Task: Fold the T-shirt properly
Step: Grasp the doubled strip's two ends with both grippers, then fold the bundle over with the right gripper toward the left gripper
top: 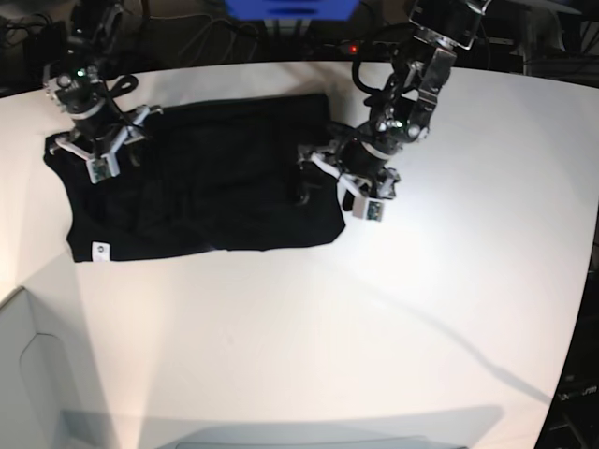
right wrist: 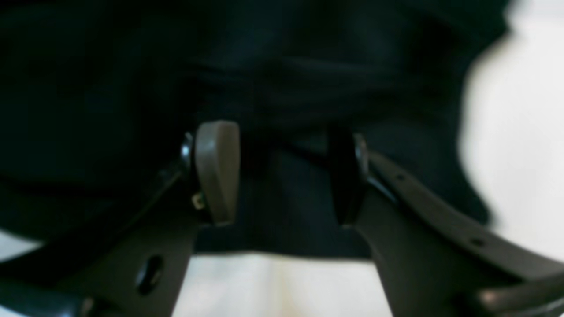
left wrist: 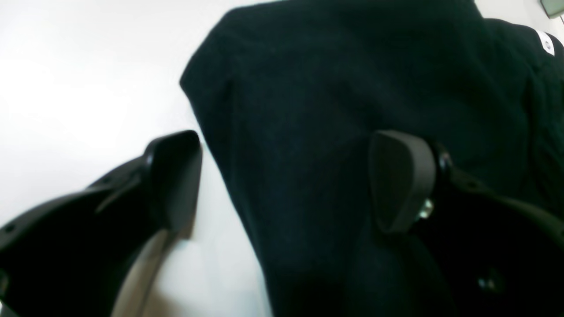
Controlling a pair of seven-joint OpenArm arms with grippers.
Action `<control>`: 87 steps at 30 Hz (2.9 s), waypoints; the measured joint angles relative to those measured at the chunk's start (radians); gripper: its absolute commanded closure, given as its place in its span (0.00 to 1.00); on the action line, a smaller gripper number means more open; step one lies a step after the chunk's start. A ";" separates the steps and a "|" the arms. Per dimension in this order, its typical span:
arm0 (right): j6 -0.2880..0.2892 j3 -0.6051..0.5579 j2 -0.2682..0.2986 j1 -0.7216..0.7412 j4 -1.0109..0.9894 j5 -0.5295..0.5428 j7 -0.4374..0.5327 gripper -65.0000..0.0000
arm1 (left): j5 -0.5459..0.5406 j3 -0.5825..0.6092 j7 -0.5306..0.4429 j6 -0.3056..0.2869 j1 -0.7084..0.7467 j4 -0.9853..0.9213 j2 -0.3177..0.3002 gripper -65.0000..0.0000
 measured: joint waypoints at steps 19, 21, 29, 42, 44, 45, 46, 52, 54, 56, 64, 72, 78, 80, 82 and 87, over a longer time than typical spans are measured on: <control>0.001 0.141 0.034 0.317 -0.290 0.001 -0.001 0.37 | -0.009 -0.107 0.016 0.005 0.097 0.073 -0.008 0.11; 0.001 0.141 0.058 0.336 -0.353 0.006 0.008 0.37 | -0.005 -0.106 -0.006 0.000 0.095 0.056 0.010 0.11; 0.001 0.240 0.093 0.397 -0.471 0.006 0.017 0.36 | -0.011 -0.103 -0.012 -0.005 0.055 0.015 0.023 0.11; -0.003 0.243 0.124 0.394 -0.624 0.057 0.122 0.44 | -0.010 -0.105 0.006 -0.003 0.042 0.018 0.014 0.11; -0.003 0.243 0.125 0.392 -0.624 0.057 0.118 0.57 | -0.007 -0.105 0.003 -0.003 0.041 0.015 0.018 0.11; -0.003 0.243 0.124 0.391 -0.624 0.058 0.119 0.66 | -0.005 -0.105 0.003 -0.003 0.038 0.013 0.019 0.11; -0.003 0.243 0.123 0.391 -0.624 0.063 0.116 0.75 | -0.007 -0.104 0.006 -0.003 0.033 0.010 0.020 0.11; 0.000 0.241 0.117 0.389 -0.623 0.084 0.112 1.00 | -0.007 -0.104 0.010 -0.003 0.028 0.009 0.020 0.11; 0.001 0.240 0.115 0.385 -0.592 0.071 0.085 1.00 | -0.007 -0.104 0.011 -0.003 0.027 0.009 0.020 0.11; 0.003 0.238 0.106 0.373 -0.532 0.044 0.043 1.00 | -0.006 -0.104 0.016 -0.003 0.022 0.009 0.020 0.11; 0.004 0.208 -0.039 0.301 -0.121 0.008 0.000 1.00 | -0.003 -0.103 0.021 -0.002 0.008 0.004 0.019 0.11; 0.005 -0.053 -0.159 0.190 0.147 -0.002 0.005 1.00 | -0.007 -0.103 -0.005 -0.005 -0.028 -0.052 0.023 0.11; 0.005 -0.377 -0.167 0.112 0.145 -0.009 -0.002 1.00 | -0.010 -0.104 -0.012 -0.006 -0.044 -0.070 0.023 0.11; 0.005 -0.475 -0.158 0.115 0.141 -0.003 0.002 1.00 | -0.011 -0.104 -0.013 -0.006 -0.045 -0.070 0.023 0.11; 0.005 -0.547 -0.154 0.131 0.098 0.010 0.024 1.00 | -0.010 -0.103 -0.011 -0.006 -0.047 -0.070 0.023 0.11; -0.022 -0.630 -0.120 0.211 -0.052 0.000 0.003 1.00 | -0.010 -0.103 -0.008 -0.003 -0.047 -0.067 0.022 0.11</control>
